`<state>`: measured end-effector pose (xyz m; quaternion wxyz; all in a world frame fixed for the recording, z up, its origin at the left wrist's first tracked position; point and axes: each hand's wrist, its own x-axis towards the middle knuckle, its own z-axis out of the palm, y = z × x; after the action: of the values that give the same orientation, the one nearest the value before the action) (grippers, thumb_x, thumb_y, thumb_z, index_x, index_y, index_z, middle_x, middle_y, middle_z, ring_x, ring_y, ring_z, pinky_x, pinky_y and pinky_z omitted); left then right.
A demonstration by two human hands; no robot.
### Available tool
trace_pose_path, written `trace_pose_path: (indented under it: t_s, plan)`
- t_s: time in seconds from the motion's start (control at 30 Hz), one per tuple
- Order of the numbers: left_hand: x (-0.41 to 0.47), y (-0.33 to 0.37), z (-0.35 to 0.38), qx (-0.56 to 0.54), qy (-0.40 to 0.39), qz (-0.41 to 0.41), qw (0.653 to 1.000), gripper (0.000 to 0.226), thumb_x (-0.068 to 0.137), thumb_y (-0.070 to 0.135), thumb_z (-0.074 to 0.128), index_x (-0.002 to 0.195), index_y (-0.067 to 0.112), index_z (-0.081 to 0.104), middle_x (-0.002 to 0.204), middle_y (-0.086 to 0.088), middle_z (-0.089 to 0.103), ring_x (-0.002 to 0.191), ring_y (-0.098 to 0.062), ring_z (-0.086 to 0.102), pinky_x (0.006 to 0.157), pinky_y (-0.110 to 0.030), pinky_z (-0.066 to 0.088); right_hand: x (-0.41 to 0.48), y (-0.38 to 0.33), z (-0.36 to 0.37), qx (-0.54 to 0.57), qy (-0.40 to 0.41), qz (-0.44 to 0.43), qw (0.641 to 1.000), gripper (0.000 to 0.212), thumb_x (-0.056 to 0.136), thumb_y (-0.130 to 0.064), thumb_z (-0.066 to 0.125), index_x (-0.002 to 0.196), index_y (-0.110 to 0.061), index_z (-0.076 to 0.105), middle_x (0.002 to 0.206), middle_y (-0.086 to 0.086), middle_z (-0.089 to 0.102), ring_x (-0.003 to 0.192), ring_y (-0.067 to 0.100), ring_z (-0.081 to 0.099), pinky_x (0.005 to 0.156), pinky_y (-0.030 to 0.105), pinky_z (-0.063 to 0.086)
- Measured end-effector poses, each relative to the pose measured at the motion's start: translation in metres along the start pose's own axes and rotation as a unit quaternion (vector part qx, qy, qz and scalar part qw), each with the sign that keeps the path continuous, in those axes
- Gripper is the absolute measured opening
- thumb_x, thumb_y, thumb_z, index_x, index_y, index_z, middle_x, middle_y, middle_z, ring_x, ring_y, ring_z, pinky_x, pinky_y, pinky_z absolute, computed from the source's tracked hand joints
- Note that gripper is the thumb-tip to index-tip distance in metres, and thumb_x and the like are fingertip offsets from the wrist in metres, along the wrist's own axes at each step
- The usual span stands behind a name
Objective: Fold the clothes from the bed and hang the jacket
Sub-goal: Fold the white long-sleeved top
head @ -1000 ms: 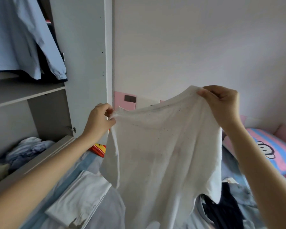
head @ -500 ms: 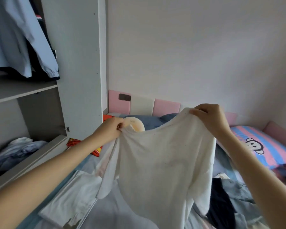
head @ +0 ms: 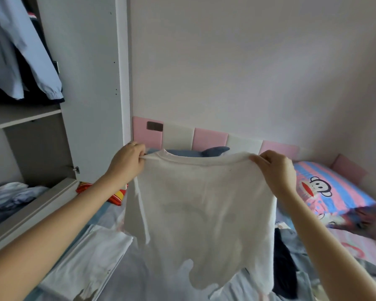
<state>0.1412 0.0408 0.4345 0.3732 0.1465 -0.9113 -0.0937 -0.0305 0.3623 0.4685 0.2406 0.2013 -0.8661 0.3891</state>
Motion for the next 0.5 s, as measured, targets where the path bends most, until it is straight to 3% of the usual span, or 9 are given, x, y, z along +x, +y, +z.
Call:
trace_pose_path:
  t_s: [0.13,0.2,0.27,0.33,0.37,0.43,0.5]
  plan:
    - [0.007,0.001,-0.001,-0.028,0.071,-0.017,0.997,0.019,0.084,-0.012,0.045,0.081,0.006,0.049,0.079,-0.006,0.047,0.063,-0.024,0.046,0.053,-0.030,0.036,-0.005,0.001,-0.004,0.067,0.094,0.008,0.993,0.028,0.084,-0.040,0.067,0.075,-0.014,0.062,0.058,0.003,0.055,0.056,0.020,0.047,0.053,0.031,0.029]
    - [0.011,0.008,0.000,-0.025,0.073,-0.030,0.997,0.024,0.084,-0.015,0.039,0.089,0.006,0.050,0.082,-0.009,0.049,0.066,-0.025,0.047,0.056,-0.034,0.039,-0.003,0.004,-0.003,0.115,0.081,0.005,0.990,0.026,0.085,-0.034,0.068,0.074,-0.012,0.060,0.059,0.003,0.052,0.054,0.016,0.044,0.051,0.031,0.032]
    - [0.006,0.012,0.007,-0.058,-0.010,-0.070,0.996,0.023,0.084,-0.011,0.036,0.082,0.007,0.050,0.072,-0.007,0.050,0.063,-0.024,0.045,0.053,-0.031,0.033,-0.010,0.013,0.008,0.100,-0.064,0.017,0.993,0.025,0.091,-0.025,0.062,0.075,-0.006,0.058,0.061,0.005,0.051,0.060,0.018,0.044,0.050,0.024,0.032]
    - [-0.002,0.014,0.017,-0.132,-0.133,-0.113,0.976,0.033,0.084,-0.009,0.035,0.063,0.012,0.049,0.063,-0.002,0.046,0.063,-0.020,0.043,0.054,-0.027,0.029,-0.028,0.028,0.022,0.070,-0.249,0.041,0.965,0.028,0.097,-0.023,0.054,0.074,-0.005,0.057,0.065,0.004,0.048,0.067,0.018,0.043,0.055,0.025,0.030]
    - [-0.006,0.016,0.021,-0.154,-0.192,-0.121,0.962,0.038,0.084,-0.007,0.036,0.056,0.015,0.047,0.062,0.000,0.046,0.066,-0.019,0.043,0.056,-0.026,0.029,-0.037,0.037,0.027,0.035,-0.349,0.050,0.935,0.034,0.097,-0.030,0.052,0.071,-0.010,0.054,0.065,0.002,0.046,0.066,0.017,0.041,0.058,0.027,0.029]
    - [-0.016,0.017,0.030,-0.193,-0.281,-0.140,0.930,0.033,0.081,0.008,0.042,0.050,0.016,0.041,0.058,0.000,0.041,0.068,-0.020,0.039,0.059,-0.028,0.028,-0.056,0.051,0.037,-0.078,-0.537,0.021,0.839,0.041,0.093,-0.049,0.052,0.063,-0.021,0.047,0.062,-0.007,0.042,0.061,0.011,0.037,0.059,0.028,0.028]
    - [-0.018,0.021,0.029,-0.238,-0.304,-0.162,0.908,0.027,0.071,0.031,0.043,0.053,0.015,0.032,0.058,-0.001,0.032,0.064,-0.019,0.033,0.063,-0.031,0.025,-0.065,0.052,0.038,-0.154,-0.647,-0.013,0.746,0.030,0.087,-0.053,0.060,0.073,-0.026,0.056,0.068,-0.013,0.048,0.066,0.008,0.043,0.065,0.024,0.034]
